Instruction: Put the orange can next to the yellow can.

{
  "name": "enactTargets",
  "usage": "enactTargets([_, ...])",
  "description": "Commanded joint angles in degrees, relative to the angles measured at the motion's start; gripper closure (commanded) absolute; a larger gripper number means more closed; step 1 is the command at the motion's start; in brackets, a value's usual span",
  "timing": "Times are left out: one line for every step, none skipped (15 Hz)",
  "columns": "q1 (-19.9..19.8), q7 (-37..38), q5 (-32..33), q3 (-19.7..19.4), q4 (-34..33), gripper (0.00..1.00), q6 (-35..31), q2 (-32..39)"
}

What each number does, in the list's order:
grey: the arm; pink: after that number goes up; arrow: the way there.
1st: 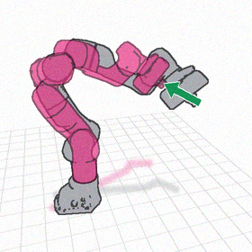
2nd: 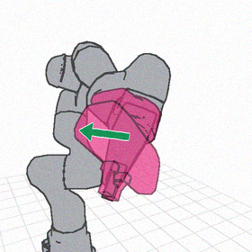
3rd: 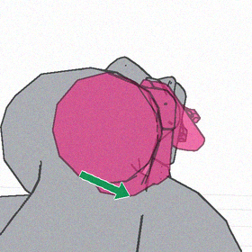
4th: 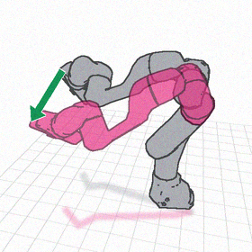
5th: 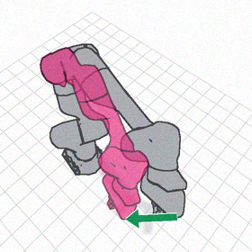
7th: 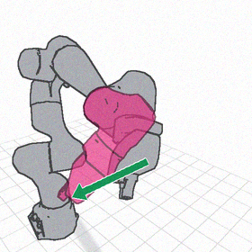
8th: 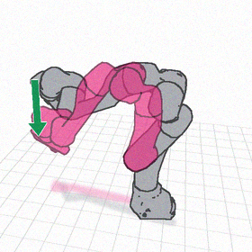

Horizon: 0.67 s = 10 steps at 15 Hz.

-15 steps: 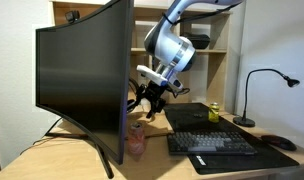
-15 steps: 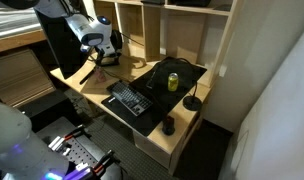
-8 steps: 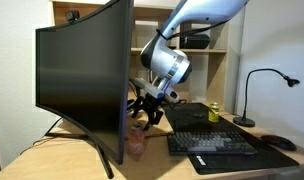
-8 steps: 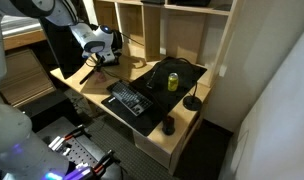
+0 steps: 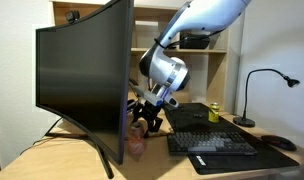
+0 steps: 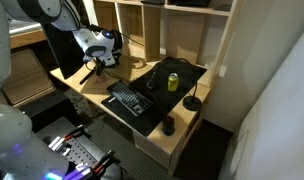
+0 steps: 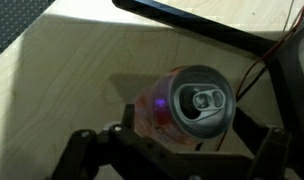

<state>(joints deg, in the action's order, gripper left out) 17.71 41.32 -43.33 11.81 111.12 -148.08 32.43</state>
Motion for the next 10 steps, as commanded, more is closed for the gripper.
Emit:
enactTargets([0.04, 0.13, 0.09, -0.05, -0.25, 0.0, 0.15, 0.28])
enactTargets([0.05, 0.13, 0.08, -0.05, -0.45, 0.0, 0.15, 0.48])
enactTargets([0.05, 0.13, 0.08, -0.05, -0.63, 0.0, 0.15, 0.59])
enactTargets([-0.6, -0.86, -0.95, 0.7, -0.91, 0.0, 0.41, 0.87])
enactTargets([-0.97, -1.3, -1.57, 1.07, -1.1, 0.0, 0.62, 1.01])
enactTargets([-1.34, -1.83, -2.5, 1.51, -1.16, 0.25, 0.7, 1.1])
enactTargets([-1.57, -2.29, -3.51, 1.83, -1.16, 0.28, 0.65, 1.13])
enactTargets([-1.59, -2.6, -4.27, 1.96, -1.15, 0.34, 0.7, 1.12])
enactTargets([-1.56, -2.59, -4.89, 1.99, -1.2, 0.41, 0.99, 1.1])
enactTargets([-1.54, -2.72, -5.61, 2.08, -1.31, 0.47, 1.05, 1.02])
